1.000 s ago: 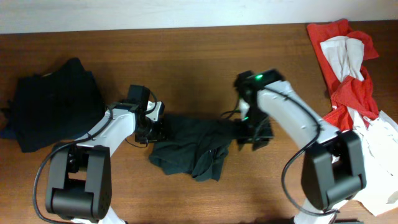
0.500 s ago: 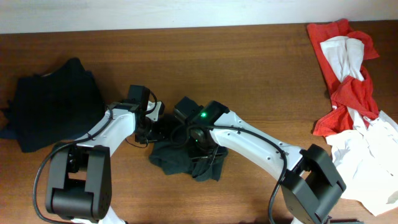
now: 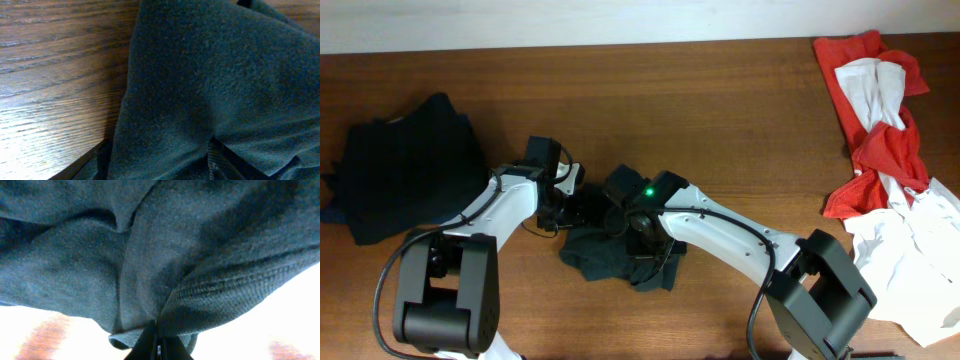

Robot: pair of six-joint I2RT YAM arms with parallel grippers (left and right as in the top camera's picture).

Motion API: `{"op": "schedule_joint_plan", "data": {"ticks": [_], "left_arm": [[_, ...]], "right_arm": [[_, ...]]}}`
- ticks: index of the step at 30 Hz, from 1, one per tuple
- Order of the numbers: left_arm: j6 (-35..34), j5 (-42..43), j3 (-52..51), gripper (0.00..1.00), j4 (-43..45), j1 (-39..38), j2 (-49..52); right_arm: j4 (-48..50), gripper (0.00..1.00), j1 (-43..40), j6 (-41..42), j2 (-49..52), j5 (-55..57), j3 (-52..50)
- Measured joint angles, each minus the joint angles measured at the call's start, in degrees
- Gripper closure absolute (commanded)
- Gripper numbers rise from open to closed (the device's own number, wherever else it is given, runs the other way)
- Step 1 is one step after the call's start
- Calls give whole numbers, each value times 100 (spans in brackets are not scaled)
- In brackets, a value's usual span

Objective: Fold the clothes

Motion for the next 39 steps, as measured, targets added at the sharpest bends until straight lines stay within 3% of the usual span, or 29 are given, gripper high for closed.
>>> {"op": "schedule_joint_plan", "data": {"ticks": [6,8,12,13,16,21,29,34,39], "left_arm": [[2,0,0,39,0,0,0],[0,0,0,39,0,0,0],[2,0,0,39,0,0,0],[2,0,0,39,-2,0,0],[0,2,0,39,-31,0,0],[2,-50,2,39,-197,0,-9],[85,-258,356,38,-363,0,-352],[131,-282,925,38,686,-13,-927],[131,-293,977,38,859,-245,-557]], "right_arm": [[-645,96,-391,-216,-11,-2,9],[-1106,78,-951,-542,-164,37,4],[-1401,75,-1917,-1290,-372,151,13],[-1421,69,-2111,-1482,-376,177,11],[-1541,69,-2365,-1799,-376,216,11],[-1725,69,-2389,-2247,-376,-76,11],[-973,70,-2319,-3615,-592,-2391,7],[-494,70,-2081,-3744,-605,-2907,-136],[487,70,-1600,-3504,-610,-3086,-922]]}}
